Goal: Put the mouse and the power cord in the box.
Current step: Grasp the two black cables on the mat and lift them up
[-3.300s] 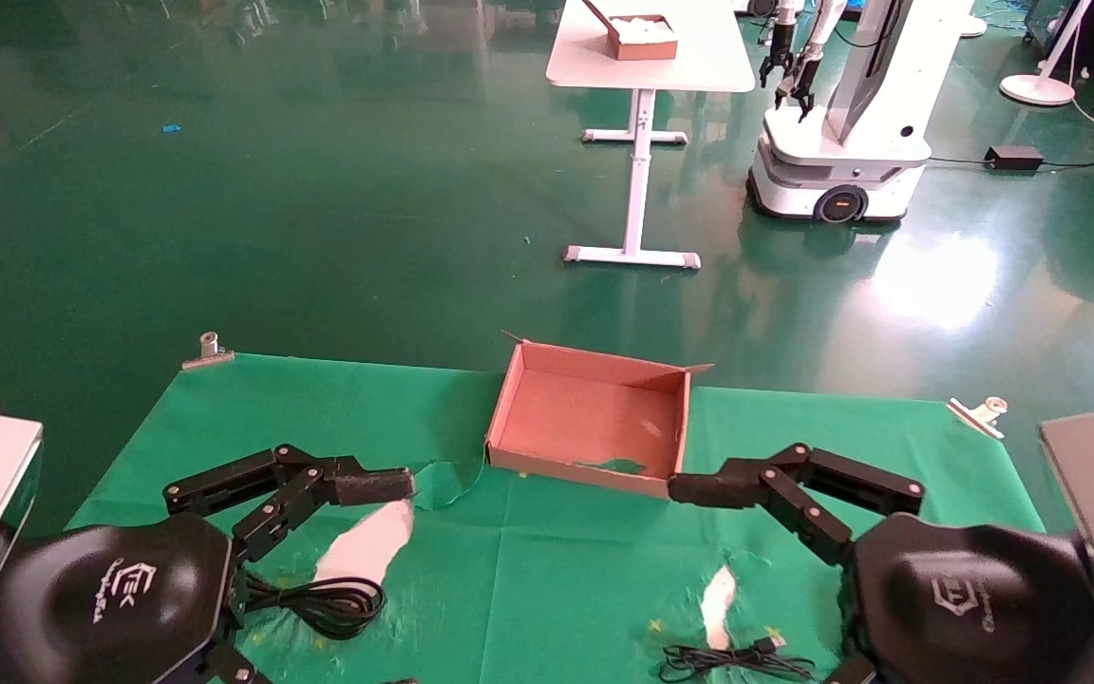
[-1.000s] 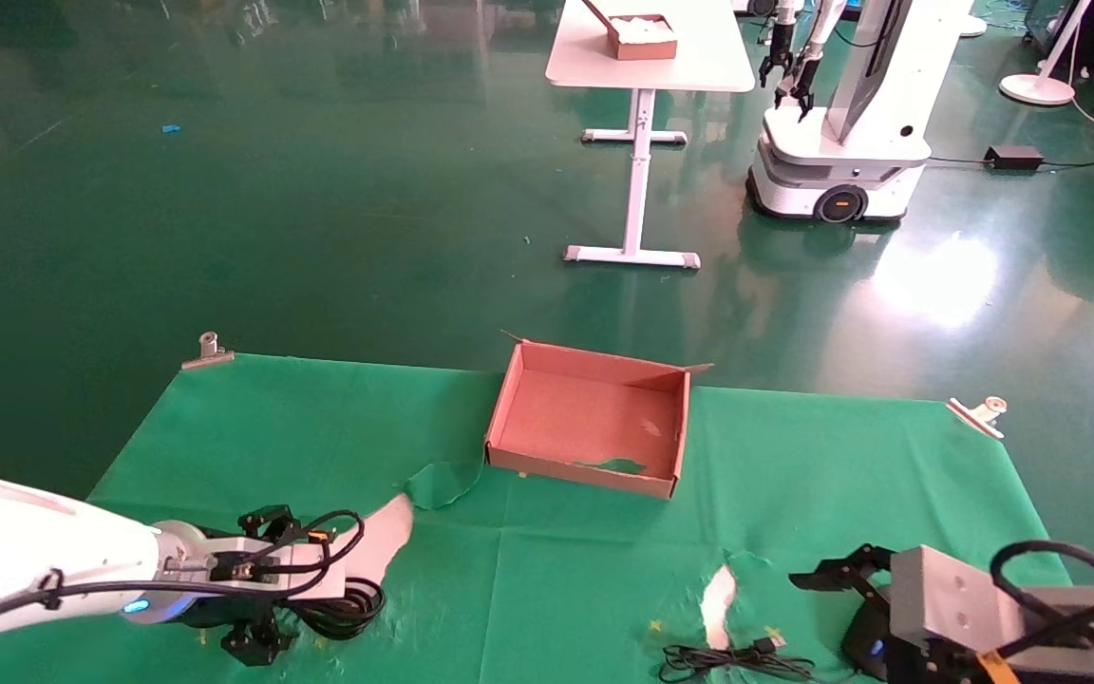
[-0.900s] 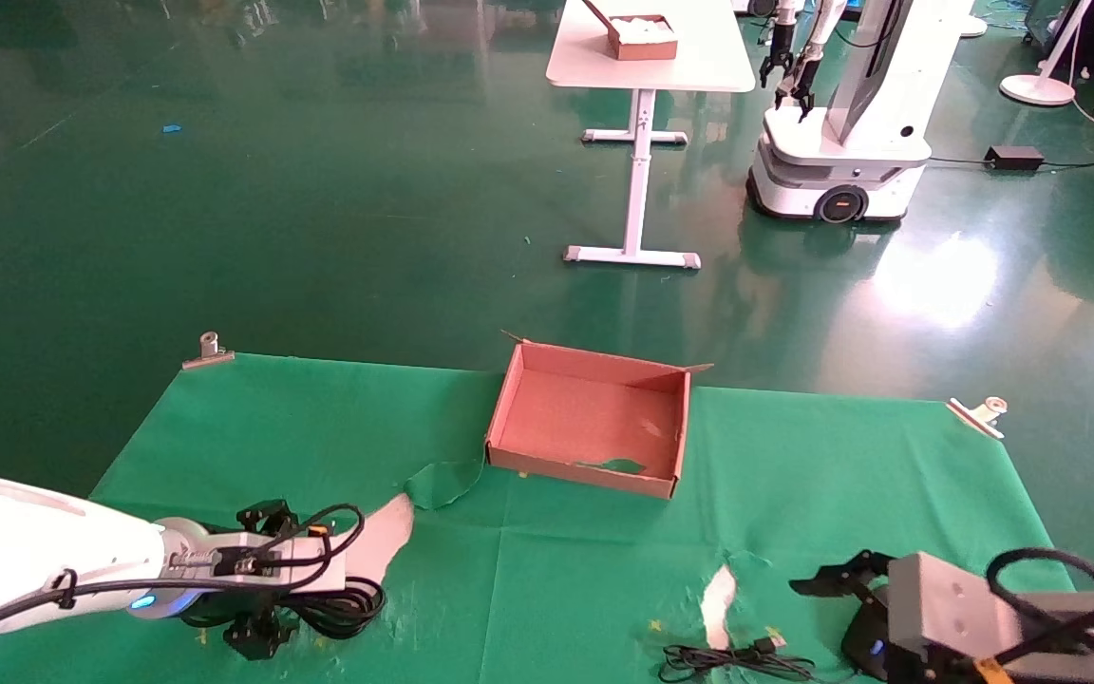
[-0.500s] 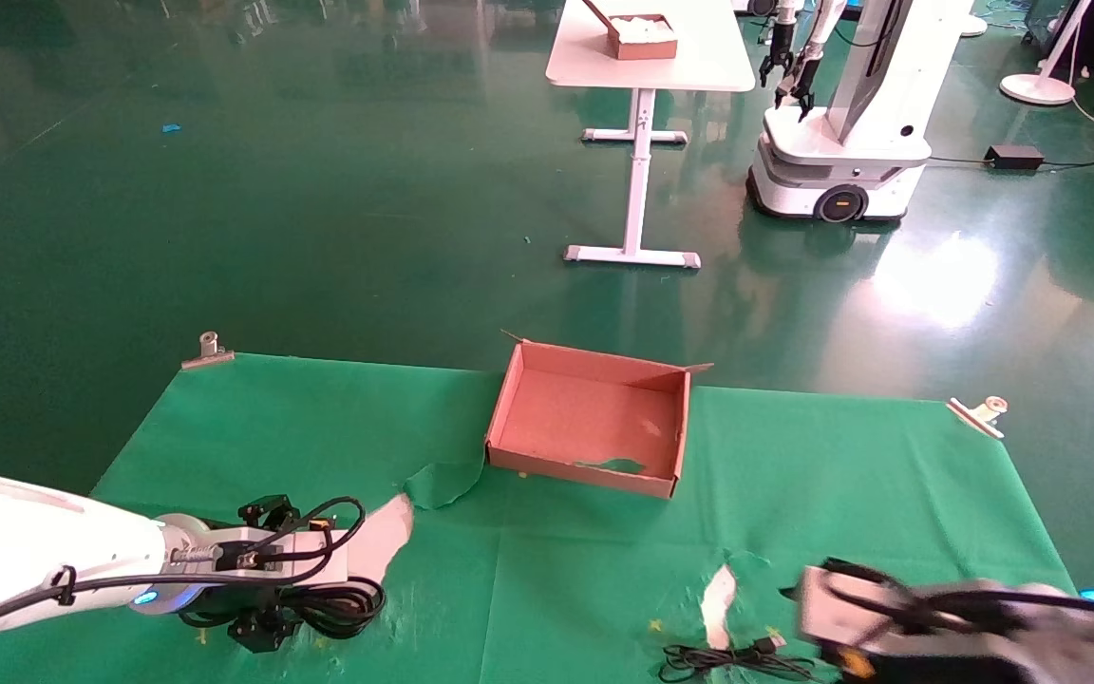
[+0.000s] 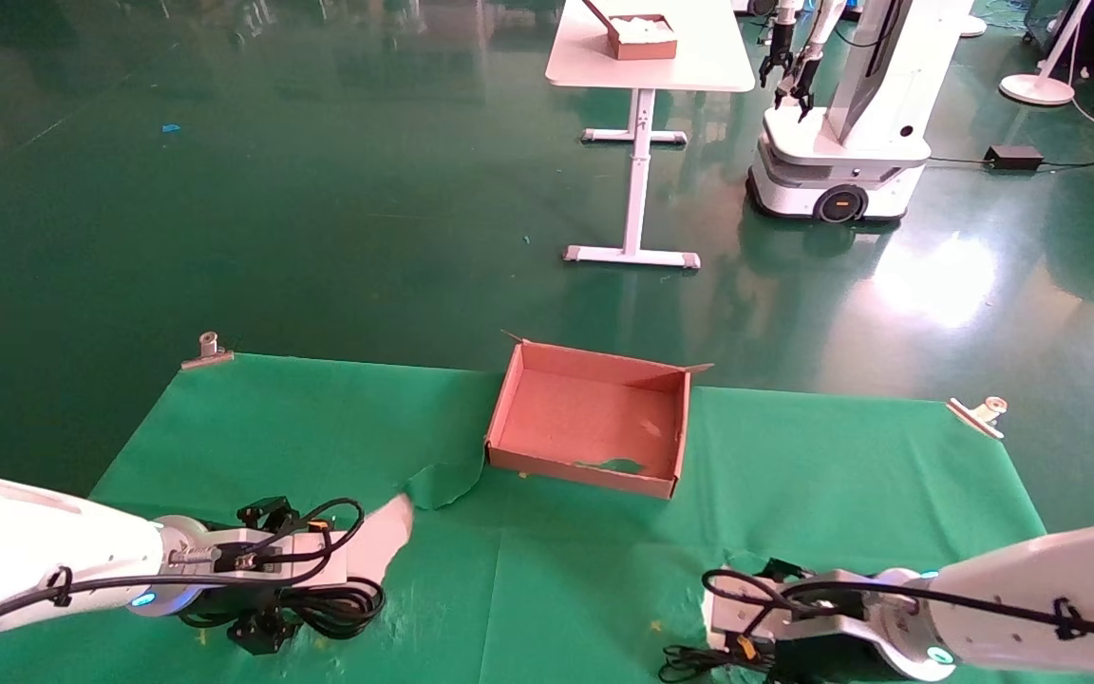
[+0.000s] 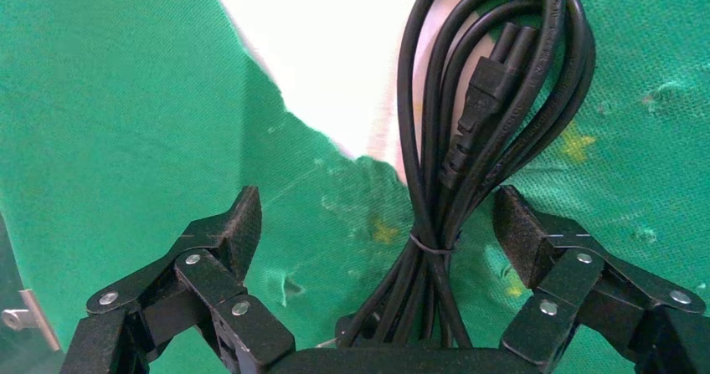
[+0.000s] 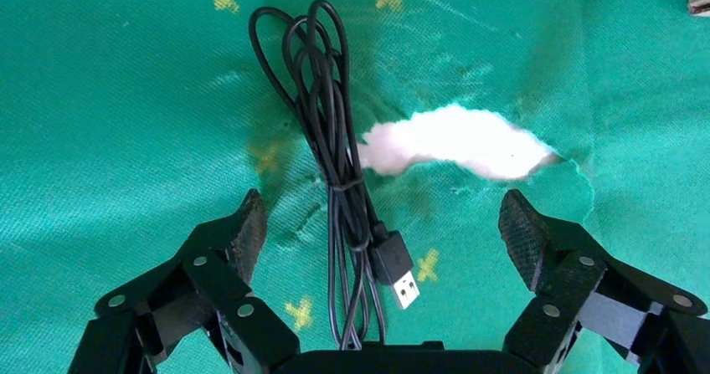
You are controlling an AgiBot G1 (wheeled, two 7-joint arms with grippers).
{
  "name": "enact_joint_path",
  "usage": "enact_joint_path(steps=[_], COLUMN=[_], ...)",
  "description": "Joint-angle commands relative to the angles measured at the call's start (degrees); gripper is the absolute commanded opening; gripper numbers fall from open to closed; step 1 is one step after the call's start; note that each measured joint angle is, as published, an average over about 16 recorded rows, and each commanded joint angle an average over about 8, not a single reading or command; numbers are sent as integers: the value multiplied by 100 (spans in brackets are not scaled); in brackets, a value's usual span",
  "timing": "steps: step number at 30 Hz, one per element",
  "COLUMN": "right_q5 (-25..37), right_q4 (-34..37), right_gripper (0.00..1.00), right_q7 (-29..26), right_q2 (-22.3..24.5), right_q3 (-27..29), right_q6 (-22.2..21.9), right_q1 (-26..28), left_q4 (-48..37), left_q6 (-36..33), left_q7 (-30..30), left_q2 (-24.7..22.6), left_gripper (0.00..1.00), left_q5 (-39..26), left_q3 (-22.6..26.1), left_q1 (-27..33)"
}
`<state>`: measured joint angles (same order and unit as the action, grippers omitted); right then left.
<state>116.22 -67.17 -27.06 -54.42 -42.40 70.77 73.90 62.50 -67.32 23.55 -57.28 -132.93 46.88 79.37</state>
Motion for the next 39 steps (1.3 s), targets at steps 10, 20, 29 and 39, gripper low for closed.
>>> enact_joint_path(steps=[10, 20, 29, 39], right_q5=[-31, -90, -116, -128], right_q4=[-9, -52, -70, -79], right_gripper=[0, 0, 0, 0], right_q7=[3, 6, 6, 6], right_q2=[19, 64, 84, 93], right_q3=[10, 36, 48, 51], right_q6=[3, 17, 21, 24], right_q1=[-4, -21, -26, -29], left_q4=[4, 8, 9, 9], left_q6=[-5, -8, -8, -7], left_q7=[-1, -2, -3, -3], left_q2=[2, 5, 7, 7], left_gripper=[0, 0, 0, 0], left_q5=[8, 14, 15, 14], left_q3=[-2, -5, -7, -7], left_q1=[-2, -4, -4, -3])
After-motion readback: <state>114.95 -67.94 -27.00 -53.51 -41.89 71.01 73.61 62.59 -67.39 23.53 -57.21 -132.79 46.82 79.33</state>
